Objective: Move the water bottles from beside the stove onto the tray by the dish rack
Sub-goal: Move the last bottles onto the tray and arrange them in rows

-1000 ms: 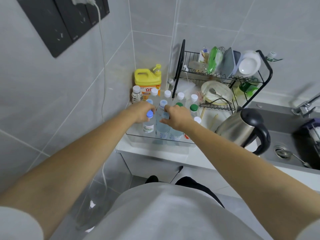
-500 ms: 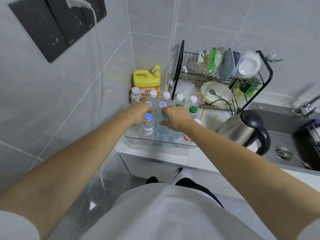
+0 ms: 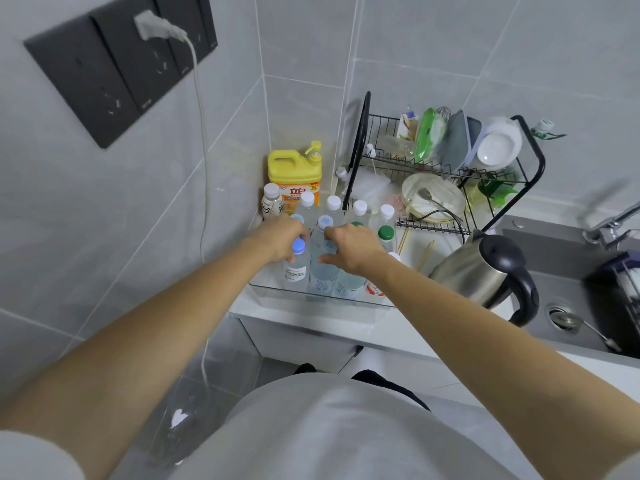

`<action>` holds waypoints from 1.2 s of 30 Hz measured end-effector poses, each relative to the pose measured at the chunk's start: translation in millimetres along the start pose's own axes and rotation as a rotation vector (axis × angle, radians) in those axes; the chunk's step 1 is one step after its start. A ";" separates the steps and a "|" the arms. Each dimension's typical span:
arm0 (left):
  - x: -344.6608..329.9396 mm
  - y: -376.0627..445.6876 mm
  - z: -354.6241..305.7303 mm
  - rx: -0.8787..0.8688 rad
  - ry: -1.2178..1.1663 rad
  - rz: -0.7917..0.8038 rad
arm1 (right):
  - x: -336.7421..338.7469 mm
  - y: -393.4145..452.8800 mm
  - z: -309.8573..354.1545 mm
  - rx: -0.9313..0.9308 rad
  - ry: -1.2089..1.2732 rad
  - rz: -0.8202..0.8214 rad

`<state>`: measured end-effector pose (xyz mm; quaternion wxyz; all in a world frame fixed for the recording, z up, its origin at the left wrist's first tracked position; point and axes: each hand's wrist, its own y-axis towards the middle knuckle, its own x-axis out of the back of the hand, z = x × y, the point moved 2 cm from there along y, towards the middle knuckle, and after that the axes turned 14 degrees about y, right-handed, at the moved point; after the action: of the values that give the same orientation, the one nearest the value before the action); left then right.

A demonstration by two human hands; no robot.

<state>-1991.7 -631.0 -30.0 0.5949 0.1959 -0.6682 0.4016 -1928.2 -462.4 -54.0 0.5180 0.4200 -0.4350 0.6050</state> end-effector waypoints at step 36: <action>12.0 -4.3 -54.9 -0.253 0.196 -0.164 | 23.7 -43.7 -43.8 0.017 0.074 0.016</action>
<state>-1956.1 -588.8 -18.9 0.7078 0.1332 -0.6339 0.2817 -1889.9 -410.4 -39.0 0.5255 0.3982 -0.4137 0.6279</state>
